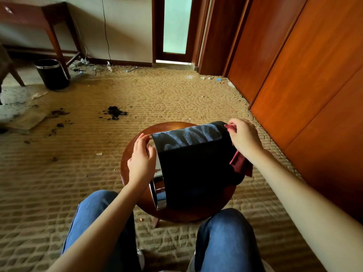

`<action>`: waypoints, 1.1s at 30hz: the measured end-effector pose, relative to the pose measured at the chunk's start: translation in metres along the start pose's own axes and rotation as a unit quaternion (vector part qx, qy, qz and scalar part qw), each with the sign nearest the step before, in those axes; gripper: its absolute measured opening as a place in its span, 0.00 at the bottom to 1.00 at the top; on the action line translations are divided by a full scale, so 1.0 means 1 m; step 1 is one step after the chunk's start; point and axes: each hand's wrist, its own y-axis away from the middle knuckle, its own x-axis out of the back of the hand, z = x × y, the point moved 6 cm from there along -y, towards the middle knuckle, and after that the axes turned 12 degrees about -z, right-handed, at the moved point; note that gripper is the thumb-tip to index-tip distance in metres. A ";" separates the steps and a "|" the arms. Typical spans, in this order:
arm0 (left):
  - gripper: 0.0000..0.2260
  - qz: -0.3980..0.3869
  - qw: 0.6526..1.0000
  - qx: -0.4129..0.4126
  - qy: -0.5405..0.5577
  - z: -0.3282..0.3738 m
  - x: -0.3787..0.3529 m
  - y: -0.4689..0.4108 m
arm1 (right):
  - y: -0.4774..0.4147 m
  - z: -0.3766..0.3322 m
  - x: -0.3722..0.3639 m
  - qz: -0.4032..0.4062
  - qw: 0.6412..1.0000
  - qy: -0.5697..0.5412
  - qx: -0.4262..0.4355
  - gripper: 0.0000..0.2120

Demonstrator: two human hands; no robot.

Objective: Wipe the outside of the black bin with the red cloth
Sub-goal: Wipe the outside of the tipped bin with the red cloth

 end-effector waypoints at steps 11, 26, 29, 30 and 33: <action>0.17 0.012 1.000 0.005 0.007 0.003 0.002 -0.001 | -0.011 -0.004 -0.026 -0.016 0.996 0.083 0.031 0.09; 0.15 0.011 0.997 -0.029 -0.064 0.008 0.002 0.002 | 0.053 -0.008 -0.033 0.106 0.954 0.151 0.236 0.11; 0.15 0.008 0.997 -0.030 -0.072 0.006 0.000 0.006 | 0.004 0.008 -0.015 0.100 0.974 0.127 0.156 0.12; 0.15 0.008 0.997 -0.028 -0.075 0.006 0.001 0.006 | 0.000 0.004 -0.016 0.097 0.976 0.126 0.151 0.12; 0.13 0.013 0.998 -0.012 -0.067 0.006 0.002 -0.001 | 0.024 -0.022 -0.026 0.103 0.969 0.124 0.190 0.16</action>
